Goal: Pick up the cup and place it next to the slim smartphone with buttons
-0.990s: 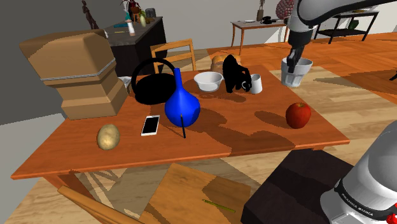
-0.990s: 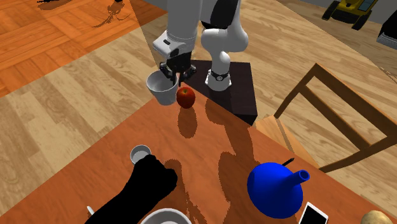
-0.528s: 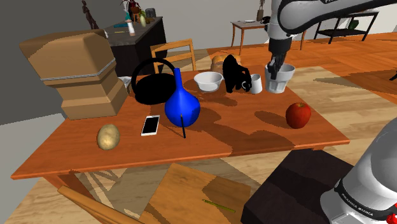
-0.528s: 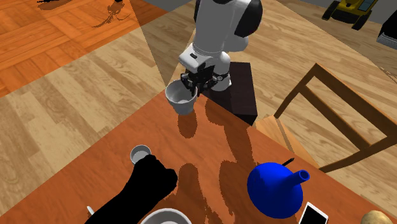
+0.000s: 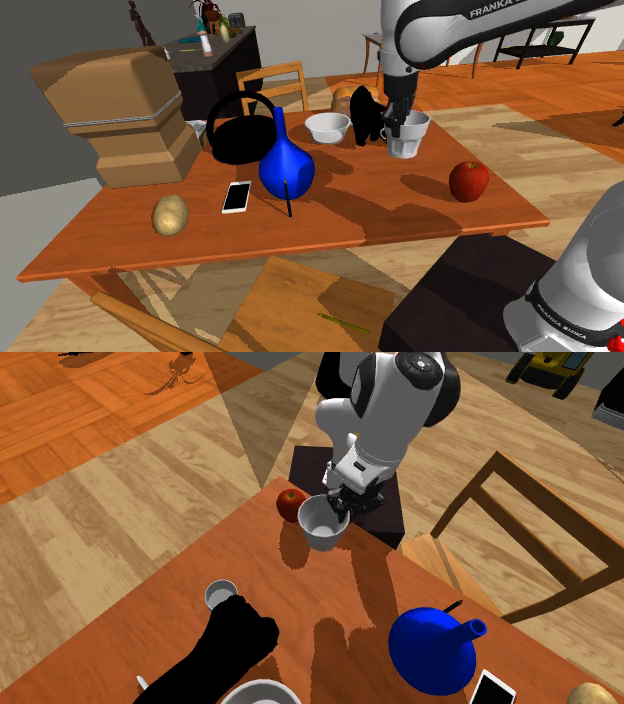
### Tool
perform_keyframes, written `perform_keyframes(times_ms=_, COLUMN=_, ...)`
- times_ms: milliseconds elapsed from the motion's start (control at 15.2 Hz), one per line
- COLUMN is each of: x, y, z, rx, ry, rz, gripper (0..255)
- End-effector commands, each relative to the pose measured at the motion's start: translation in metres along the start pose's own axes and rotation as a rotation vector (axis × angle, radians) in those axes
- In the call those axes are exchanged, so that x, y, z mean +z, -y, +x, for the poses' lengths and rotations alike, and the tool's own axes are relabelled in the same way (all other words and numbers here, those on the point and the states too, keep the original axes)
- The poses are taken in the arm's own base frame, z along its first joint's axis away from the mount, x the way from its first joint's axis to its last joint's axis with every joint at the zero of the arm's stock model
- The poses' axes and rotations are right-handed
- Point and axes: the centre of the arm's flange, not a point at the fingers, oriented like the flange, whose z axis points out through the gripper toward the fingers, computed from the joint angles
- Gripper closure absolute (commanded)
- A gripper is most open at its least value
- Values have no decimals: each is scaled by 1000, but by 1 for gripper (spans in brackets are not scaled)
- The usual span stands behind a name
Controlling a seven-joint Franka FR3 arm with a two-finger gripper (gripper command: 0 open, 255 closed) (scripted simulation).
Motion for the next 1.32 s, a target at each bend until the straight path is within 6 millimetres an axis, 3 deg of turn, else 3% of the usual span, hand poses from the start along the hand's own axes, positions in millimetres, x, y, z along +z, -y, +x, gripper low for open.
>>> perform_keyframes(times_ms=0, x=-1, y=22, z=13, rx=1, ry=-1, rz=0, gripper=255)
perform_keyframes(times_ms=1254, x=1, y=237, z=142, rx=1, ry=-1, rz=0, gripper=255)
